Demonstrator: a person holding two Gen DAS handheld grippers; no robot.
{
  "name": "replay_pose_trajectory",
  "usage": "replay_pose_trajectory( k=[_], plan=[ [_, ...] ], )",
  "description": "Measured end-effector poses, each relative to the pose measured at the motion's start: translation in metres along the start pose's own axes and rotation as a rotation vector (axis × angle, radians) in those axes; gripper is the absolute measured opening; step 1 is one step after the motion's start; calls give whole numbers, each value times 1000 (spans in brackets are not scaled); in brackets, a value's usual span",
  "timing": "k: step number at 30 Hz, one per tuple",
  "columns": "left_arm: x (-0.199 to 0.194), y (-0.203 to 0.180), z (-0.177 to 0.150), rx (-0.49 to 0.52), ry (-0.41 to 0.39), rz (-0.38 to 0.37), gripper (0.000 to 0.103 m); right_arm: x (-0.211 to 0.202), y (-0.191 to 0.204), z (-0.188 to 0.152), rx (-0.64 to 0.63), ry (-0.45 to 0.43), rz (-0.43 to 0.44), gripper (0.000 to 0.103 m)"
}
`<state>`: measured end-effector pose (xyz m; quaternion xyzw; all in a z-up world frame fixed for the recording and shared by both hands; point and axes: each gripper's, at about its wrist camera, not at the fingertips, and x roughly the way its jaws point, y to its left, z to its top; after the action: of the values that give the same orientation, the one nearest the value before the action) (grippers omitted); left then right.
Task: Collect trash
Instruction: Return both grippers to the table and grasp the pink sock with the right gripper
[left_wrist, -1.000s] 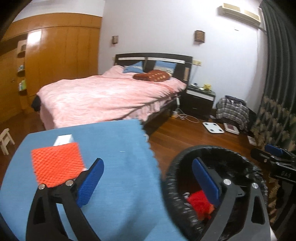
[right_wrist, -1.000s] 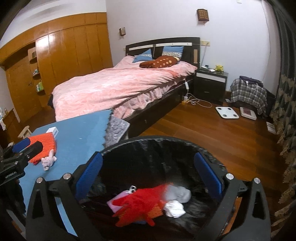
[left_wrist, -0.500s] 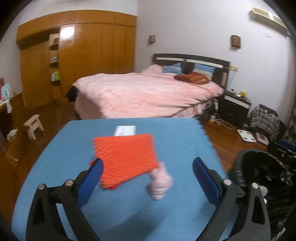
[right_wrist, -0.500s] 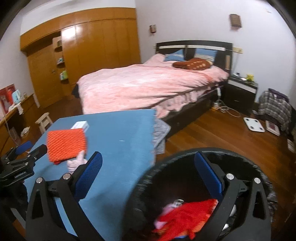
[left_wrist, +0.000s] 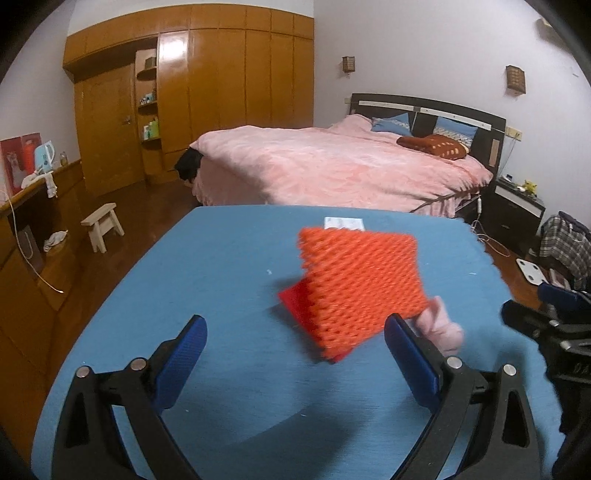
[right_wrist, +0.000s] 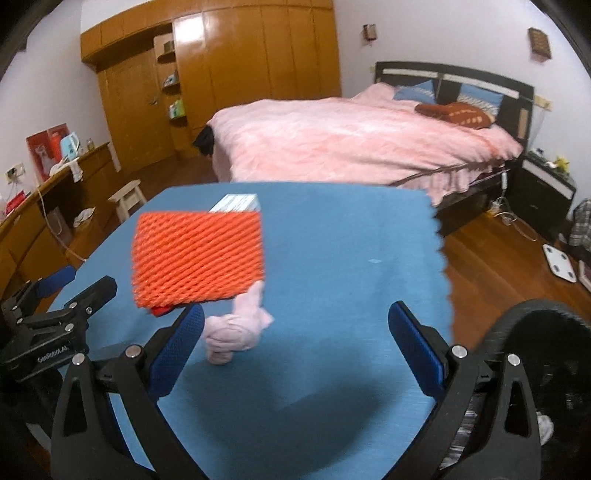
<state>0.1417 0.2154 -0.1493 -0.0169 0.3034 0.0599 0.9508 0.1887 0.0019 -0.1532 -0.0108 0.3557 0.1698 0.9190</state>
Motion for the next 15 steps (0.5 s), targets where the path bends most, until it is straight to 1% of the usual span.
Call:
replay_pose_trajectory(
  k=[4, 7, 12, 14, 15],
  plan=[
    [10, 10, -5, -17, 6, 8, 95, 21, 13, -1, -8, 35, 5, 97],
    [18, 17, -9, -32, 30, 4, 95, 28, 19, -6, -27, 52, 2, 97],
    [22, 22, -11, -53, 42, -6, 94, 43, 19, -12, -36, 98, 1, 97],
    [22, 22, -12, -50, 44, -4, 93, 46, 21, -13, -43, 112, 1, 96],
    [22, 22, -12, -48, 45, -4, 92, 46, 24, -15, -46, 117, 2, 92]
  ],
)
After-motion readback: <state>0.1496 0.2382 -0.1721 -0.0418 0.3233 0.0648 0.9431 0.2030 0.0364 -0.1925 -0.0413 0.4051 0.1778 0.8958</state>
